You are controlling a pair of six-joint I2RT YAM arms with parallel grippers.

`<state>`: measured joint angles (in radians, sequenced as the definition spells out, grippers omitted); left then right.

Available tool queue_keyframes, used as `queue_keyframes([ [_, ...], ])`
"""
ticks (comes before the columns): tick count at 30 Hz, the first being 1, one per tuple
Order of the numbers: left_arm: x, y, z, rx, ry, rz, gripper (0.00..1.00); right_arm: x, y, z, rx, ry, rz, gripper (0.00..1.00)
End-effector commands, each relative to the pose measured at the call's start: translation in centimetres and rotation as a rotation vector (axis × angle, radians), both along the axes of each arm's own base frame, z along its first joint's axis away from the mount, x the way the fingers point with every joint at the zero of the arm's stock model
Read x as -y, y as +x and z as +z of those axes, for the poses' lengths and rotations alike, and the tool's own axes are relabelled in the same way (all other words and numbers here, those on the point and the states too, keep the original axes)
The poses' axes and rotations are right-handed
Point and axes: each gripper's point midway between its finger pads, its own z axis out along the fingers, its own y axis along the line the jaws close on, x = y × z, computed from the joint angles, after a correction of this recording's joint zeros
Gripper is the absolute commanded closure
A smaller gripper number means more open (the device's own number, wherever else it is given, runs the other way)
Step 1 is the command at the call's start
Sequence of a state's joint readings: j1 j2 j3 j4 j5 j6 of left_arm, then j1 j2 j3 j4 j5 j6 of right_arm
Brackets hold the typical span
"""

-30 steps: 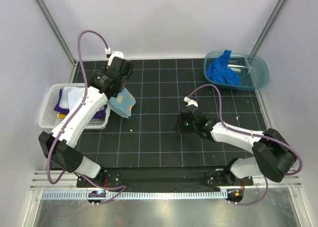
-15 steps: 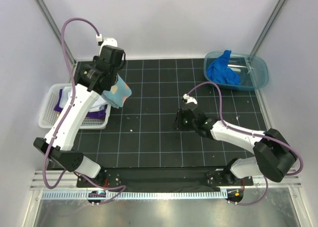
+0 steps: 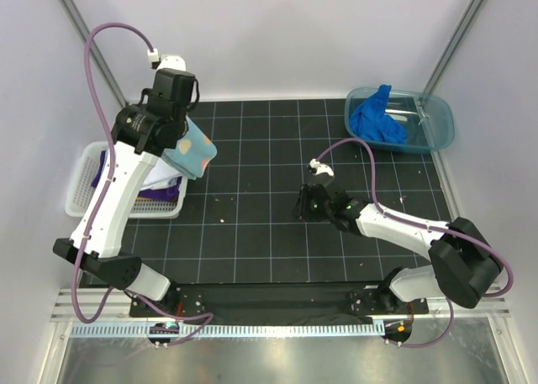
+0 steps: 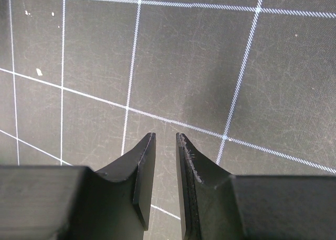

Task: Fold and stack the towels
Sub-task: Neatly place the folded towel into the bin

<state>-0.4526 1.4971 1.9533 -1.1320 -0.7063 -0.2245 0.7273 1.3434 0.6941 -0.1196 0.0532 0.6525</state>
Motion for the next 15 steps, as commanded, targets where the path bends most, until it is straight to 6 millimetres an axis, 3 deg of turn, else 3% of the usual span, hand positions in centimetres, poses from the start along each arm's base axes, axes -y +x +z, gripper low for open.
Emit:
queue_keyframes([
  [1, -2.1, -0.6, 1.2, 0.029, -0.007, 0.031, 1.0, -0.6, 0.9, 2.3, 0.058, 0.03, -0.005, 0.71],
  [11, -4.7, -0.7, 0.9, 0.042, -0.063, 0.067, 1.0, -0.7, 0.8, 1.9, 0.05, 0.025, -0.001, 0.71],
  [15, -6.4, -0.3, -0.8, 0.019, -0.091, 0.097, 1.0, -0.8, 0.8, 1.5, 0.04, 0.02, 0.001, 0.71],
])
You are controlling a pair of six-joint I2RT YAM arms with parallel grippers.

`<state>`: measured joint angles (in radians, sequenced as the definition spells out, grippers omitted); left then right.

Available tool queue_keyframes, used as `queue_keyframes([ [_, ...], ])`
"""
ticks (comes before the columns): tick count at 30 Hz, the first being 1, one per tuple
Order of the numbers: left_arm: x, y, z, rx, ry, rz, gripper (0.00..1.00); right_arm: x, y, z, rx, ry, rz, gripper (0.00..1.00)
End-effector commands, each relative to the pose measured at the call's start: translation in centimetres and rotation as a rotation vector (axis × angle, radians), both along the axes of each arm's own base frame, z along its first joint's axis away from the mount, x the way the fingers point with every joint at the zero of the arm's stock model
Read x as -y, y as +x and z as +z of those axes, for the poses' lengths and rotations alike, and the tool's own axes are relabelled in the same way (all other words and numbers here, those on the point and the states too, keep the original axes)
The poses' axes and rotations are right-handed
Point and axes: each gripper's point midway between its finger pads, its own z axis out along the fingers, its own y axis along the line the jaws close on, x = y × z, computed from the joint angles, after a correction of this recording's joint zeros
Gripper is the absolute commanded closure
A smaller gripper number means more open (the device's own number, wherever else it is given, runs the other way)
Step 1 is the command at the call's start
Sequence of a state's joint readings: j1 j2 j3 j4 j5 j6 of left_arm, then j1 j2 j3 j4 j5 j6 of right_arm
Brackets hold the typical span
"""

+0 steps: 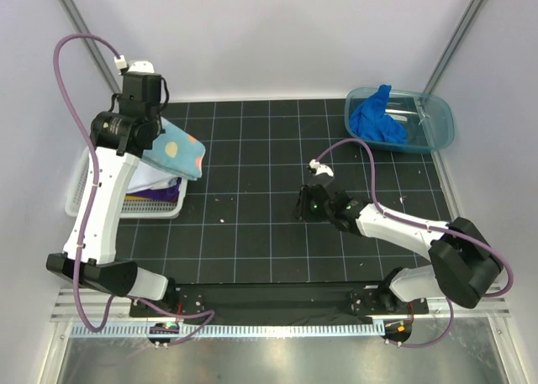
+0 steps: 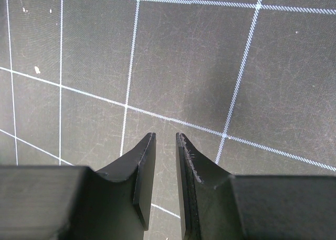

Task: Fold and stack the towels
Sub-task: Neatly place the folded towel into the bin

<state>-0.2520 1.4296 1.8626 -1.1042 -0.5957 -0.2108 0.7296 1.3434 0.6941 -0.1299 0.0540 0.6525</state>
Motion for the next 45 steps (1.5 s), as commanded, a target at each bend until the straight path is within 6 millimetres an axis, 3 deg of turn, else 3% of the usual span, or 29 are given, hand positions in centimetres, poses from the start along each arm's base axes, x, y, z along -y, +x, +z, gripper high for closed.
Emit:
queue_keyframes([
  [1, -1.1, 0.2, -0.7, 0.023, -0.035, 0.0, 1.0, -0.9, 0.9, 1.7, 0.049, 0.027, 0.002, 0.71],
  [11, -5.4, 1.7, -7.1, -0.002, -0.081, 0.128, 1.0, -0.9, 0.8, 0.5, 0.035, 0.011, 0.008, 0.71],
  [16, -7.1, 2.6, -8.3, 0.031, -0.078, 0.216, 1.0, -1.0, 0.8, 0.1, 0.028, 0.004, 0.017, 0.71],
  [17, -8.6, 2.6, -8.3, 0.042, -0.081, 0.261, 1.0, -0.9, 0.8, 0.1, 0.029, 0.001, 0.018, 0.71],
  [31, -13.3, 3.9, -11.8, 0.065, -0.102, 0.436, 1.0, -0.7, 0.6, -0.6, 0.022, -0.033, 0.047, 0.71],
  [45, -16.4, 5.0, -15.3, 0.044, -0.15, 0.54, 1.0, -0.7, 0.7, -0.6, 0.023, -0.067, 0.076, 0.71],
])
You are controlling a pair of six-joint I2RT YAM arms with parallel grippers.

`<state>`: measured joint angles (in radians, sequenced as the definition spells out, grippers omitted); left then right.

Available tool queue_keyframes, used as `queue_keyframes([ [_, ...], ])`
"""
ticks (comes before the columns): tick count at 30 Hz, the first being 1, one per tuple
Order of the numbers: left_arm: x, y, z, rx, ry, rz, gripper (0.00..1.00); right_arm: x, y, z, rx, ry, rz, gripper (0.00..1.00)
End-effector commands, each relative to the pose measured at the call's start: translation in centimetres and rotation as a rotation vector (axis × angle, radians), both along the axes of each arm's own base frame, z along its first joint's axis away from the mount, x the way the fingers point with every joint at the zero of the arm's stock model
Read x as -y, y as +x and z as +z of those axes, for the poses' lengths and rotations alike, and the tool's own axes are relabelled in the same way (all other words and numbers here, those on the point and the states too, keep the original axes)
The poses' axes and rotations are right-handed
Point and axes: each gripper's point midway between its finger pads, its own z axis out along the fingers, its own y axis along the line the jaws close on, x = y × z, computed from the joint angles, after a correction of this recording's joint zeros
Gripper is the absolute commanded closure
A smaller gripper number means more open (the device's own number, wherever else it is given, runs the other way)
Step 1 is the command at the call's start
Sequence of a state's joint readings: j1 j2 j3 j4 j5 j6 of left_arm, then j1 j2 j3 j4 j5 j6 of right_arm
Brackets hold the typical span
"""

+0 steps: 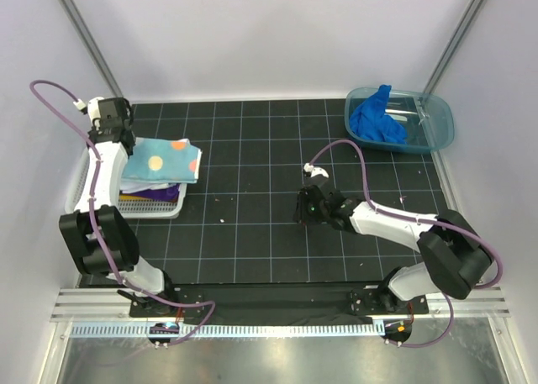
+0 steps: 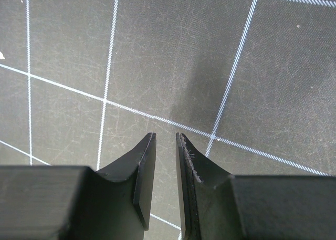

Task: Fold and stack the towels
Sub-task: Neatly place the folded towel into the bin

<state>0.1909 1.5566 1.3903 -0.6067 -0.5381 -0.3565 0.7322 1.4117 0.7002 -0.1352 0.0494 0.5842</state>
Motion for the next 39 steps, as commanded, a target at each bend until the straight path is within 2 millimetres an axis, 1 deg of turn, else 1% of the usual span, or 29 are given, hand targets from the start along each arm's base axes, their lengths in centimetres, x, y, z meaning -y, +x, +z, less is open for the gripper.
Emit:
queue_keyframes([
  [1, -1.7, 1.0, 0.0, 0.071, -0.011, 0.066, 1.0, -1.1, 1.0, 1.5, 0.043, 0.012, 0.026, 0.71],
  [4, -2.3, 1.2, -0.9, 0.06, -0.021, 0.083, 1.0, -1.1, 1.1, 1.7, 0.047, 0.012, 0.03, 0.71],
  [9, -2.4, 1.7, -2.0, 0.046, -0.044, 0.081, 1.0, -1.2, 1.3, 1.6, 0.046, 0.0, 0.037, 0.71],
  [12, -2.6, 1.6, -2.6, 0.038, -0.055, 0.096, 1.0, -1.3, 1.2, 1.6, 0.045, 0.004, 0.04, 0.71],
  [14, -3.2, 1.4, -3.0, 0.04, -0.064, 0.124, 0.98, -1.2, 1.2, 1.5, 0.043, -0.001, 0.042, 0.71],
  [17, -3.3, 1.5, -3.5, 0.047, -0.097, 0.13, 0.97, -1.2, 1.3, 1.6, 0.048, 0.003, 0.038, 0.71],
  [19, -3.3, 1.5, -3.6, 0.049, -0.102, 0.138, 0.91, -1.3, 1.3, 1.7, 0.051, 0.004, 0.041, 0.71],
  [20, -3.3, 1.4, -3.8, 0.045, -0.103, 0.143, 0.81, -1.4, 1.3, 1.8, 0.05, 0.008, 0.044, 0.71],
  [22, -3.4, 1.2, -4.0, 0.05, -0.105, 0.16, 0.7, -1.5, 1.3, 1.9, 0.051, 0.012, 0.044, 0.7],
  [23, -3.2, 1.2, -4.0, 0.053, -0.112, 0.157, 0.61, -1.5, 1.3, 1.9, 0.052, 0.013, 0.046, 0.7],
  [25, -3.0, 1.1, -3.8, 0.069, -0.117, 0.151, 0.55, -1.6, 1.3, 2.1, 0.056, 0.019, 0.048, 0.69],
  [26, -2.9, 1.3, -3.4, 0.089, -0.115, 0.146, 0.5, -1.6, 1.3, 2.3, 0.058, 0.022, 0.049, 0.65],
  [28, -2.6, 1.1, -2.6, 0.113, -0.114, 0.136, 0.46, -1.7, 1.4, 2.6, 0.066, 0.029, 0.051, 0.61],
  [29, -2.4, 1.2, -2.1, 0.133, -0.104, 0.129, 0.39, -1.8, 1.5, 2.8, 0.071, 0.035, 0.052, 0.58],
  [30, -1.4, 1.4, -1.2, 0.154, -0.099, 0.101, 0.38, -1.9, 1.6, 3.0, 0.077, 0.038, 0.054, 0.56],
  [32, -0.3, 1.3, -0.5, 0.168, -0.091, 0.075, 0.37, -2.0, 1.7, 3.7, 0.091, 0.04, 0.057, 0.5],
  [33, 1.1, 1.4, 0.7, 0.2, -0.09, 0.042, 0.37, -2.1, 2.1, 4.4, 0.106, 0.047, 0.053, 0.49],
  [34, 1.8, 1.1, 0.5, 0.2, -0.091, 0.03, 0.37, -2.2, 2.3, 4.7, 0.117, 0.049, 0.05, 0.48],
  [35, 2.8, 1.0, 0.9, 0.211, -0.092, 0.012, 0.36, -2.1, 2.4, 5.1, 0.124, 0.048, 0.048, 0.45],
  [36, 4.4, 1.0, 1.4, 0.23, -0.091, -0.025, 0.36, -2.2, 2.7, 5.8, 0.137, 0.054, 0.046, 0.43],
  [38, 6.5, 0.2, 2.1, 0.268, -0.122, -0.079, 0.36, -2.1, 2.9, 6.7, 0.155, 0.056, 0.036, 0.39],
  [39, 8.1, 0.3, 2.4, 0.293, -0.166, -0.139, 0.35, -2.1, 3.2, 7.5, 0.172, 0.061, 0.03, 0.37],
])
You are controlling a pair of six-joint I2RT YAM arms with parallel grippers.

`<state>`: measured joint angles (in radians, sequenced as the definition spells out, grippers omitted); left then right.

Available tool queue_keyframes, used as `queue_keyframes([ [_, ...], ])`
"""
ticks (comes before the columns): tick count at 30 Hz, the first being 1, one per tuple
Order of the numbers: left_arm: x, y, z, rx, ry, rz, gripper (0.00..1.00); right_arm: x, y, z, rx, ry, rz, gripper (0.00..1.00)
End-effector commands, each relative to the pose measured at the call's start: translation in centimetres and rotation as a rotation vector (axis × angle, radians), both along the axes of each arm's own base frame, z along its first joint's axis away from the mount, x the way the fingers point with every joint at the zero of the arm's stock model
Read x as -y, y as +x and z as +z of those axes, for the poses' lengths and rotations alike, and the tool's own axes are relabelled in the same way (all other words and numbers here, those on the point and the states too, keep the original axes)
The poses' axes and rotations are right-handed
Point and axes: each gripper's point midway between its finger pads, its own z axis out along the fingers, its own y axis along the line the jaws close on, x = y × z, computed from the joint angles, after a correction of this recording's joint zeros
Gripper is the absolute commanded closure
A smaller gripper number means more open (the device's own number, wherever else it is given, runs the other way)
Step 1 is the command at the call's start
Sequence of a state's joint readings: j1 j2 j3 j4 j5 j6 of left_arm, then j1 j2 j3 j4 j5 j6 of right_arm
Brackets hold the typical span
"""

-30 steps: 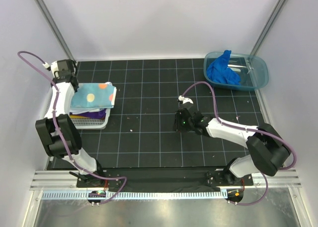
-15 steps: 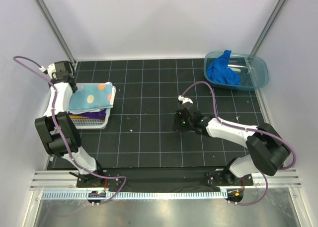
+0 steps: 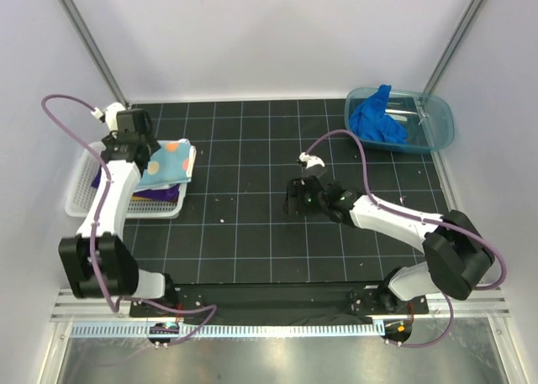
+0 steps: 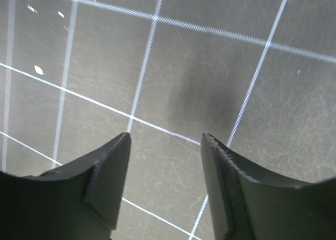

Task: Fold and stack the towels
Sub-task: Neatly place the folded towel into the bin

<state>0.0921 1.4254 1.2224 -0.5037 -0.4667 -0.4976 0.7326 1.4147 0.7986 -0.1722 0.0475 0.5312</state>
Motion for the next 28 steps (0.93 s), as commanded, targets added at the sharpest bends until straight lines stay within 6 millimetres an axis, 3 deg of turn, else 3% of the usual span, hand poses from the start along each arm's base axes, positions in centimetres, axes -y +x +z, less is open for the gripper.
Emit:
queue_keyframes([
  [1, 4.8, 0.0, 4.2, 0.186, -0.068, -0.139, 0.22, -0.5, 1.6, 4.9, 0.119, 0.049, -0.02, 0.35],
  [3, 8.3, -0.8, 3.9, 0.174, -0.069, -0.258, 0.11, -0.1, 1.6, 6.3, 0.147, 0.061, -0.029, 0.32],
  [4, 11.3, -1.7, 4.7, 0.191, -0.057, -0.337, 0.11, 0.1, 1.7, 6.8, 0.165, 0.06, -0.041, 0.29],
  [6, 15.1, -3.1, 4.1, 0.177, -0.058, -0.463, 0.1, 0.9, 1.5, 8.1, 0.193, 0.068, -0.057, 0.25],
  [7, 18.1, -4.4, 3.9, 0.166, -0.041, -0.538, 0.04, 1.2, 1.4, 8.7, 0.208, 0.07, -0.064, 0.22],
  [8, 19.5, -5.4, 4.2, 0.18, -0.054, -0.581, 0.04, 1.9, 1.4, 8.9, 0.217, 0.057, -0.086, 0.2],
  [9, 20.8, -6.5, 3.1, 0.159, -0.061, -0.63, 0.04, 2.3, 1.2, 8.9, 0.223, 0.055, -0.092, 0.18],
  [10, 22.3, -7.3, 3.0, 0.159, -0.064, -0.675, 0.0, 2.8, 0.9, 10.2, 0.255, 0.08, -0.104, 0.13],
  [14, 28.1, -12.8, 1.4, 0.112, -0.02, -0.881, 0.0, 5.1, -0.1, 11.6, 0.309, 0.104, -0.172, 0.02],
  [18, 30.3, -15.8, 0.0, 0.064, -0.037, -1.0, 0.0, 7.6, -0.9, 11.2, 0.333, 0.101, -0.262, 0.0],
  [21, 31.2, -16.9, -0.6, 0.043, -0.096, -1.056, 0.0, 8.9, -1.3, 10.3, 0.323, 0.066, -0.3, 0.0],
  [24, 31.5, -17.6, -0.8, 0.04, -0.124, -1.093, 0.0, 9.8, -1.7, 9.4, 0.325, 0.042, -0.313, 0.0],
  [28, 31.3, -18.1, -1.1, 0.041, -0.135, -1.107, 0.0, 9.9, -1.5, 10.0, 0.37, 0.09, -0.329, 0.0],
])
